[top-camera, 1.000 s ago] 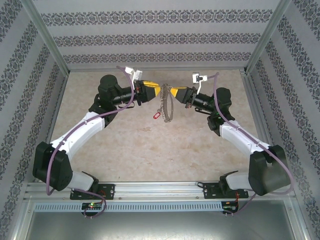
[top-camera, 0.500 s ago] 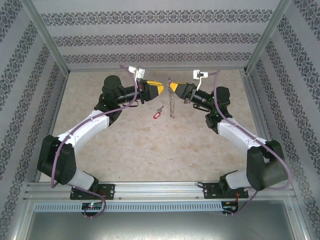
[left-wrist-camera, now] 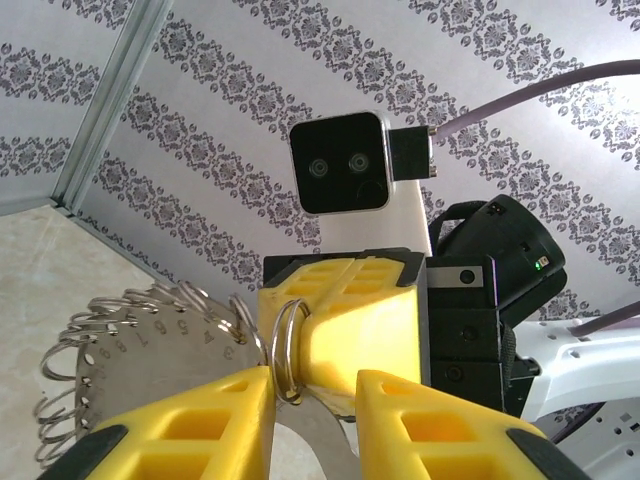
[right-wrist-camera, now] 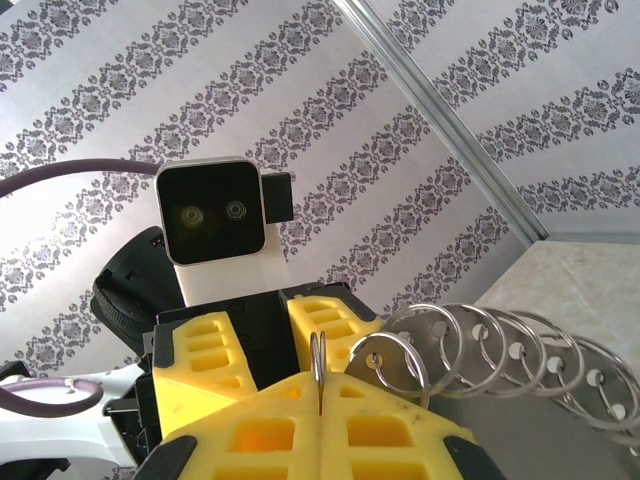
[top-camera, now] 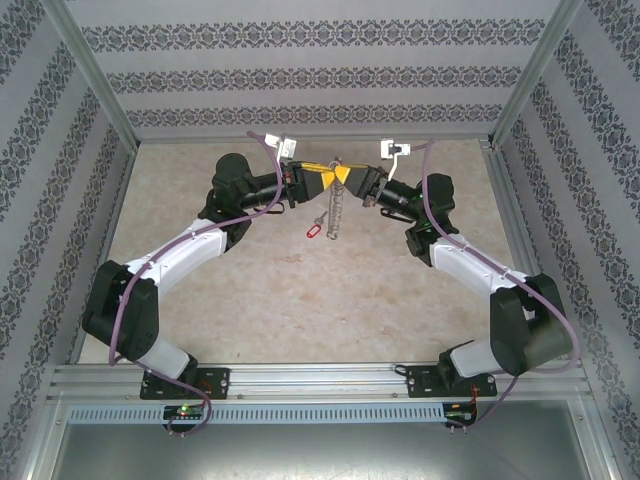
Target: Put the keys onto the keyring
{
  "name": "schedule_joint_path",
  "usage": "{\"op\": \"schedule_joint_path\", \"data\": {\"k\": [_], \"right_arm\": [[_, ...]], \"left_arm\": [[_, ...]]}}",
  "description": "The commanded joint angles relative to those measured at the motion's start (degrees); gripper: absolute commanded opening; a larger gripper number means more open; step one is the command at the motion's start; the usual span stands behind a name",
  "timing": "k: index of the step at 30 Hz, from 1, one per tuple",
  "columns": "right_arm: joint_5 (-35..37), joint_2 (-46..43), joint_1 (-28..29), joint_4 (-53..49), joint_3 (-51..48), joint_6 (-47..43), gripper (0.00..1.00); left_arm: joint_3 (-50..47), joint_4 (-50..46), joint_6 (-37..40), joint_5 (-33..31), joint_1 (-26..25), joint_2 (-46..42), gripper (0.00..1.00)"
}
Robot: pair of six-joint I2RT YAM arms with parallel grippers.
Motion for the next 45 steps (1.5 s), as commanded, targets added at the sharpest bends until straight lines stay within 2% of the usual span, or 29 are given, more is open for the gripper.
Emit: {"op": "schedule_joint_path", "data": {"k": [1, 9, 18, 27, 32, 33, 35, 37, 39, 45], "right_arm": [[0.10, 0.23, 0.74, 4.58, 2.07, 0.47, 0.00], [-0.27, 0.39, 0.73, 4.85, 1.52, 0.57, 0.00], [-0.63, 0.33, 0.75, 4.94, 1.08, 0.66, 0.00], [-0.89, 0.28, 0.72, 5.12, 0.91, 0.67, 0.00], [-1.24, 0.35, 0.58, 4.52, 1.00, 0.66, 0.00], [-1.24, 0.42, 0.46, 4.40, 1.00, 0.77, 0.05], [-1.42, 0.37, 0.08, 4.40, 0.91, 0.93, 0.27], [-1.51, 0.01, -0.62, 4.42, 0.49, 1.17, 0.42], [-1.33, -0.67, -1.73, 4.51, -0.20, 1.40, 0.47], [-2.88, -3.89, -5.33, 3.52, -1.79, 1.02, 0.49]], "left_arm": [[1.50, 4.81, -1.10, 0.56, -0.76, 0.46, 0.27], [1.50, 5.35, -0.87, -0.57, -0.76, 0.54, 0.21], [1.64, 6.24, -0.77, -2.37, -0.72, 0.54, 0.21], [1.84, 5.89, -0.58, -2.72, -0.69, 0.85, 0.01], [2.44, 3.80, 0.99, -1.70, -0.71, 0.71, 0.00], [2.67, 3.07, 1.67, -1.37, -0.74, 0.55, 0.00], [3.20, 0.63, 3.78, -0.44, -0.74, 0.07, 0.00], [3.72, -2.97, 6.71, 0.07, -0.74, -0.75, 0.00], [4.50, -7.38, 10.24, 0.57, -0.74, -1.66, 0.00], [8.25, -25.96, 24.82, 1.40, -0.70, -4.24, 0.00]]}}
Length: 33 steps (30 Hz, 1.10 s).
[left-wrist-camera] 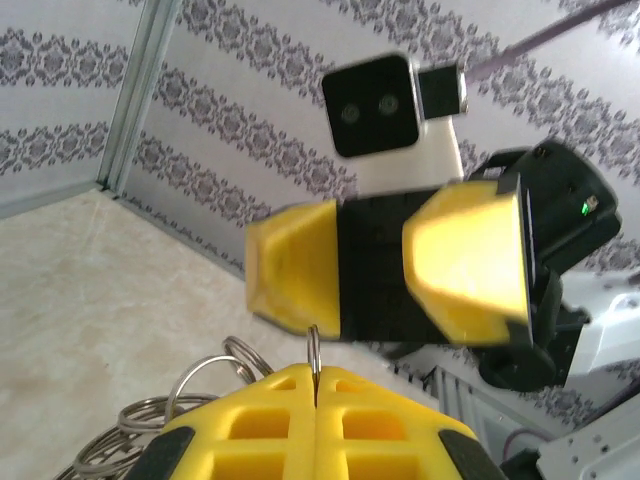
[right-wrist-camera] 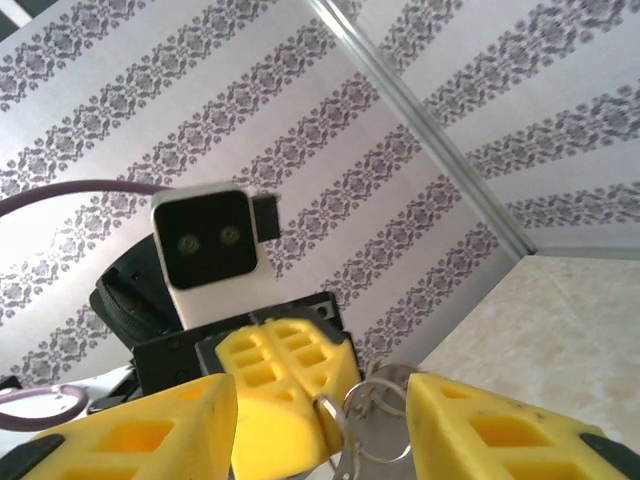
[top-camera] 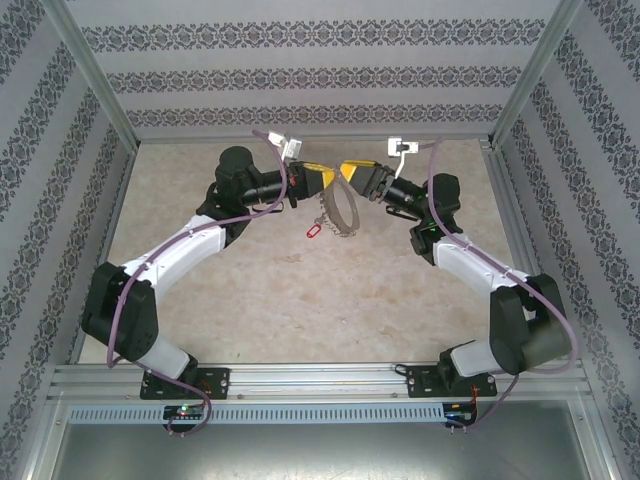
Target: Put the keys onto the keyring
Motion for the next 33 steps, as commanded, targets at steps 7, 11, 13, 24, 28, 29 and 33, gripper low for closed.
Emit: {"op": "schedule_joint_path", "data": {"k": [7, 11, 13, 24, 28, 29, 33], "right_arm": [[-9.22, -2.70, -3.67, 0.41, -0.87, -2.54, 0.45], [-14.08, -0.90, -3.15, 0.80, 0.12, -2.85, 0.40], [-15.49, -0.18, -2.48, 0.81, 0.37, -3.13, 0.38], [-18.91, 0.90, 0.39, 0.64, -0.02, -4.32, 0.34], [-18.78, 1.00, 0.76, 0.64, 0.06, -4.42, 0.32], [-18.76, 1.12, 0.88, 0.65, 0.13, -4.40, 0.31], [-18.79, 1.58, 1.07, 0.65, 0.58, -4.26, 0.27]], "left_arm": [[9.35, -26.46, 22.53, 4.01, -0.34, -3.41, 0.00], [11.09, -29.85, 24.63, 5.83, -0.36, -2.89, 0.00], [11.63, -30.36, 24.69, 6.77, -0.37, -2.58, 0.00], [12.92, -31.46, 24.87, 9.04, -0.35, -1.60, 0.00], [13.24, -31.40, 24.65, 9.35, -0.41, -1.25, 0.00], [13.33, -31.39, 24.67, 9.47, -0.34, -1.21, 0.00], [13.66, -31.31, 24.52, 10.01, -0.32, -0.89, 0.00]]}}
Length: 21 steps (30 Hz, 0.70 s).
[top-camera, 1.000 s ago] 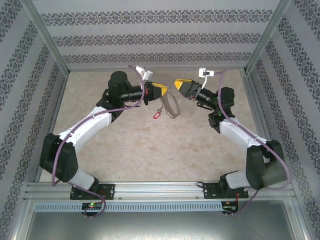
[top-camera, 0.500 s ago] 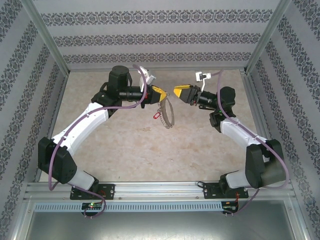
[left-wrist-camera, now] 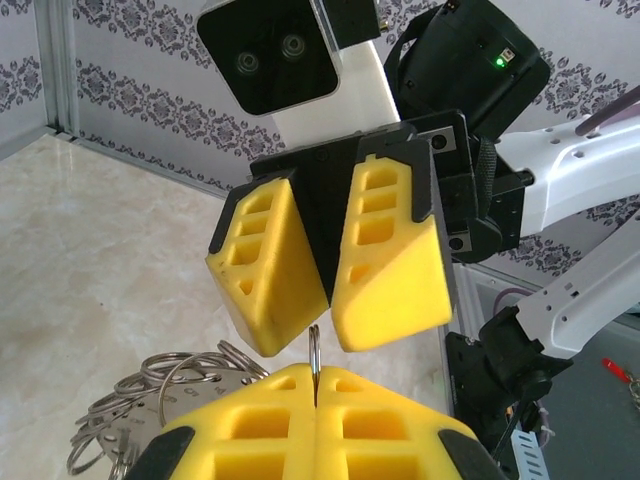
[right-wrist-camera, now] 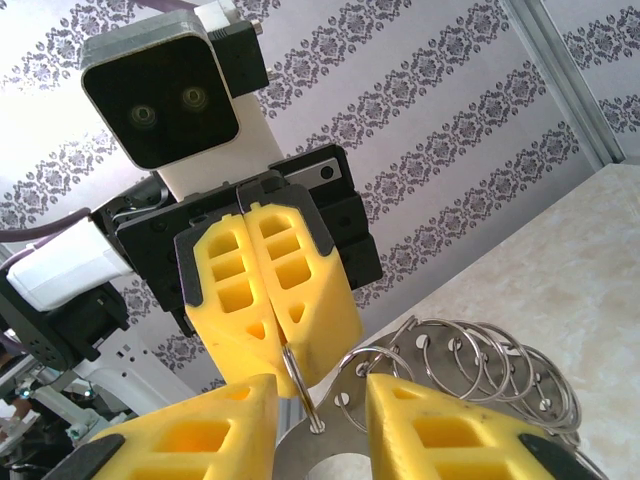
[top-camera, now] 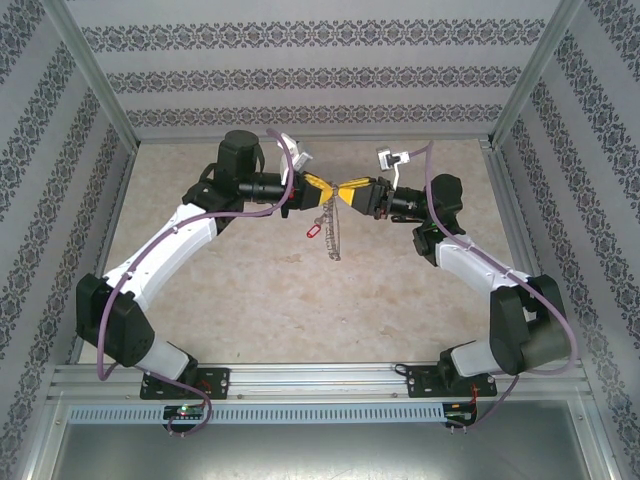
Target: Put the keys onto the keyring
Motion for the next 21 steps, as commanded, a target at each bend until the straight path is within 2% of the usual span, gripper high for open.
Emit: {"op": "schedule_joint_path", "data": {"k": [1, 8, 11, 14, 18, 21], "right_arm": [[-1.36, 0.68, 0.72, 1.70, 1.33, -1.20, 0.26], [-0.61, 1.56, 1.39, 1.78, 2.08, -1.11, 0.13], [0.05, 1.53, 1.40, 1.78, 2.04, -1.36, 0.00], [1.95, 1.42, 1.40, 1.99, 1.72, -1.33, 0.00], [6.40, 0.93, 1.32, 3.05, 0.99, -0.65, 0.00], [9.68, 0.54, 1.31, 4.05, 0.77, 0.11, 0.00]], "left_arm": [[2.64, -0.50, 1.08, 2.34, -0.31, 0.17, 0.00], [2.82, -1.06, 1.34, 3.02, -0.26, 0.65, 0.00], [2.95, -1.45, 1.54, 3.08, -0.31, 0.77, 0.00], [2.58, -0.40, 0.60, 1.22, -0.28, 0.55, 0.00], [-2.55, 9.42, -4.15, -4.06, -0.10, -2.52, 0.35], [-8.19, 20.34, -10.73, -7.99, 0.90, -5.59, 0.43]]}}
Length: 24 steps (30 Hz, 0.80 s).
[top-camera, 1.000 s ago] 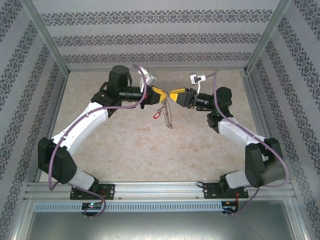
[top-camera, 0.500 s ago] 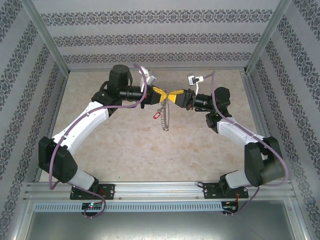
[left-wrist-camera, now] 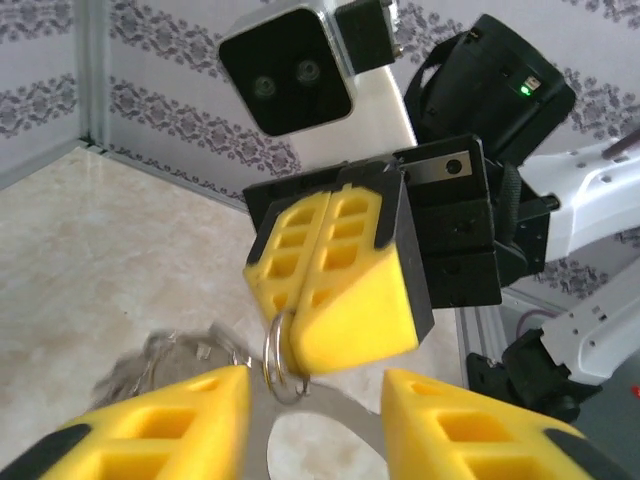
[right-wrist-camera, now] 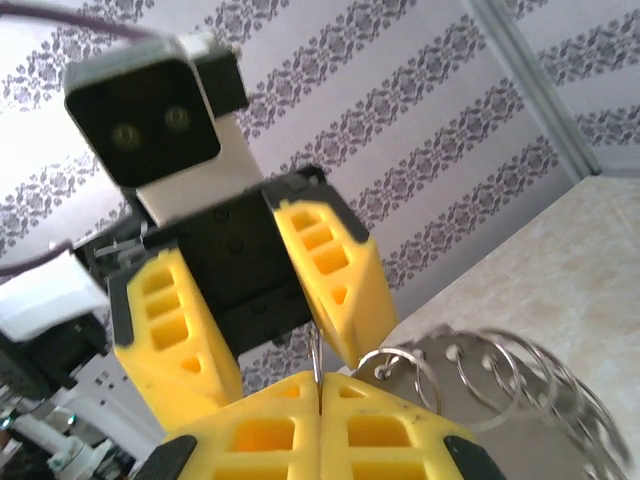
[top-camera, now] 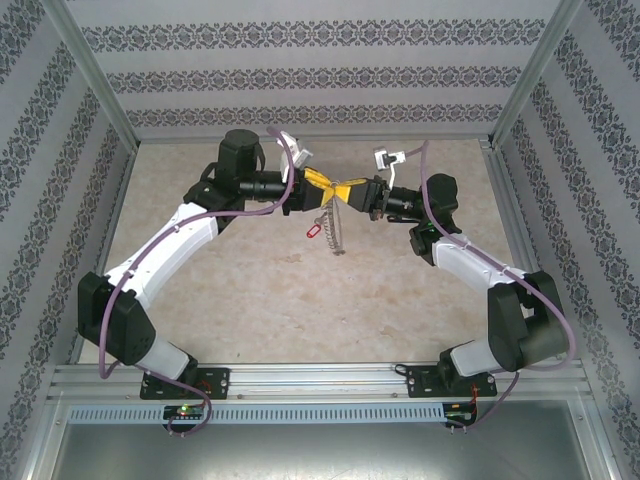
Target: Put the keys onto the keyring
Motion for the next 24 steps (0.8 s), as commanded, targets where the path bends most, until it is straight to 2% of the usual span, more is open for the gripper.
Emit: {"op": "schedule_joint_path", "data": {"k": [1, 5, 8, 24], "right_arm": [[5.98, -0.57, 0.43, 4.21, 0.26, 0.65, 0.00], [9.56, -0.87, 0.48, 6.48, 0.07, 2.50, 0.00], [10.80, -1.06, 0.43, 8.09, 0.15, 3.74, 0.00], [7.90, 2.28, 1.85, 21.36, 2.06, 10.09, 0.00]], "left_arm": [[-4.94, 16.20, -8.76, -4.62, 1.18, -4.23, 0.44], [-9.70, 28.01, -18.32, -8.29, 2.30, -5.43, 0.46], [-10.80, 32.96, -22.73, -8.98, 2.55, -5.32, 0.45], [-8.28, 44.81, -34.27, -3.94, 2.58, 1.17, 0.34]]}}
